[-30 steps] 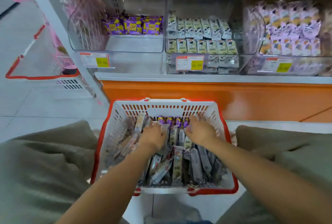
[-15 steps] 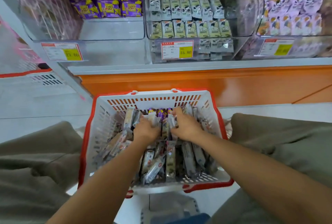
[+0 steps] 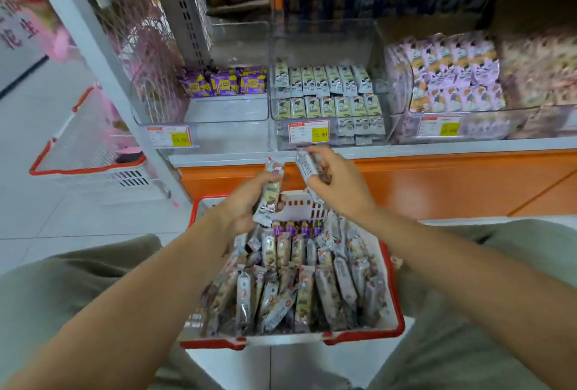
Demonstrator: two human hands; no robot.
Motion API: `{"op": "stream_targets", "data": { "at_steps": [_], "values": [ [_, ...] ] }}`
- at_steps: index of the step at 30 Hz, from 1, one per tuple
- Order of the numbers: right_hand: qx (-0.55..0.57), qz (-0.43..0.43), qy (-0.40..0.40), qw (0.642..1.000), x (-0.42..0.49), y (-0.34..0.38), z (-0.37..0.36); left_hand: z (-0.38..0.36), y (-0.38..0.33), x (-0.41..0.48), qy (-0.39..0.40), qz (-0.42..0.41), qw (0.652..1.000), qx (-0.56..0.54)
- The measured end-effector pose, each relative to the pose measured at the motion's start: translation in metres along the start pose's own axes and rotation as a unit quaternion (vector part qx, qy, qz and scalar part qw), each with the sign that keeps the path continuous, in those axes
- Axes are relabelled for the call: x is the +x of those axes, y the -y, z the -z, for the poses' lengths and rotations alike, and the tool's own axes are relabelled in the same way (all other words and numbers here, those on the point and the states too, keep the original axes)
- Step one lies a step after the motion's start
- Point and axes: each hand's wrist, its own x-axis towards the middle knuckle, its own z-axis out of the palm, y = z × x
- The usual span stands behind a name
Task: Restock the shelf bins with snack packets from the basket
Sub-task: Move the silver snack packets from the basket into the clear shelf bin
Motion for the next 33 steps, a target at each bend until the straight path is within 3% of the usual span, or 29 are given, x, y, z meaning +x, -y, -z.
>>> {"op": "stream_targets", "data": {
  "at_steps": [8,10,13,20,25,30,33],
  "values": [
    [0.021,0.054,-0.124,0.991,0.036,0.048,0.083,-0.062,-0.083,-0.028,0.014,-0.138,0.982,0.125],
    [0.002,0.055,-0.130,0.990,0.050,0.050,0.096,-0.074,-0.104,-0.024,-0.018,-0.166,0.972,0.165],
    [-0.024,0.032,-0.109,0.993,0.071,0.049,0.109,-0.087,-0.127,-0.012,-0.098,-0.167,0.956,0.223],
    [-0.083,-0.057,-0.053,0.993,0.119,0.032,0.107,-0.098,-0.149,0.050,-0.173,-0.178,0.915,0.319],
    [-0.145,-0.093,0.001,0.985,0.143,0.011,0.098,-0.097,-0.152,0.091,-0.186,-0.125,0.888,0.402],
    [-0.148,-0.103,0.031,0.983,0.152,-0.006,0.086,-0.093,-0.146,0.115,-0.204,-0.092,0.848,0.480],
    [-0.142,-0.102,0.039,0.984,0.154,-0.008,0.079,-0.094,-0.146,0.115,-0.207,-0.088,0.842,0.491]
  ]
}}
